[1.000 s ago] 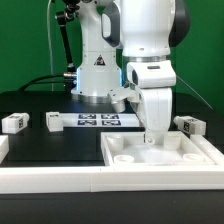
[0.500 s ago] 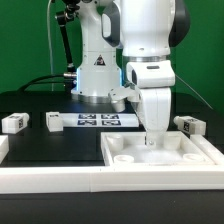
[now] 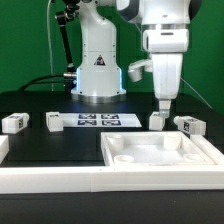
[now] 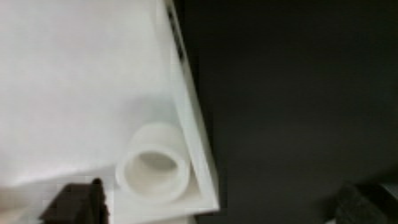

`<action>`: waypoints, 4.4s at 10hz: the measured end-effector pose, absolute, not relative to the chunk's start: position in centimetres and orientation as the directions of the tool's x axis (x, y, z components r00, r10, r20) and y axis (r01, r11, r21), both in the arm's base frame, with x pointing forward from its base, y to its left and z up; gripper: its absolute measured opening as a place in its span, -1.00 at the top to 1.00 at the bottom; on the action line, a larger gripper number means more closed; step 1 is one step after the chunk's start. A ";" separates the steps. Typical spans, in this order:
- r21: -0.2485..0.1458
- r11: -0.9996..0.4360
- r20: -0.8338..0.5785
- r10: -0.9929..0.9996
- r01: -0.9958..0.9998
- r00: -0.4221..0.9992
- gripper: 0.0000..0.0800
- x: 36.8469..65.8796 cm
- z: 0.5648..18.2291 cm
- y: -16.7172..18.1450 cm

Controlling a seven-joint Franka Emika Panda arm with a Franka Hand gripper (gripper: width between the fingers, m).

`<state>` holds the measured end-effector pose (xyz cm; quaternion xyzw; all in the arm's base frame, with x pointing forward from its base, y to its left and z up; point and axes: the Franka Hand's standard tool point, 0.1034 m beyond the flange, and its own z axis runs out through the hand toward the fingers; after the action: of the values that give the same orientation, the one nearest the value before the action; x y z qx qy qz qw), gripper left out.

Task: Assemble square table

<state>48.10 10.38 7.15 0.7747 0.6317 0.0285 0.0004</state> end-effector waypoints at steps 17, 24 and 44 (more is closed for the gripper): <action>-0.064 -0.919 0.060 0.387 0.390 0.920 -0.62 45.6 5.8 17.5; -0.074 -0.915 -0.189 0.402 0.396 0.896 -0.62 44.7 5.5 17.8; -0.151 -0.915 -0.791 0.338 0.373 0.510 -0.62 42.1 1.8 19.7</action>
Offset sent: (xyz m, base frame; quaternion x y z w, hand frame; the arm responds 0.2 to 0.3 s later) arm 0.0000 0.0000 0.0000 0.0000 0.0000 0.1938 0.9810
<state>42.12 19.65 1.78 0.8688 0.2048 -0.4504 0.0195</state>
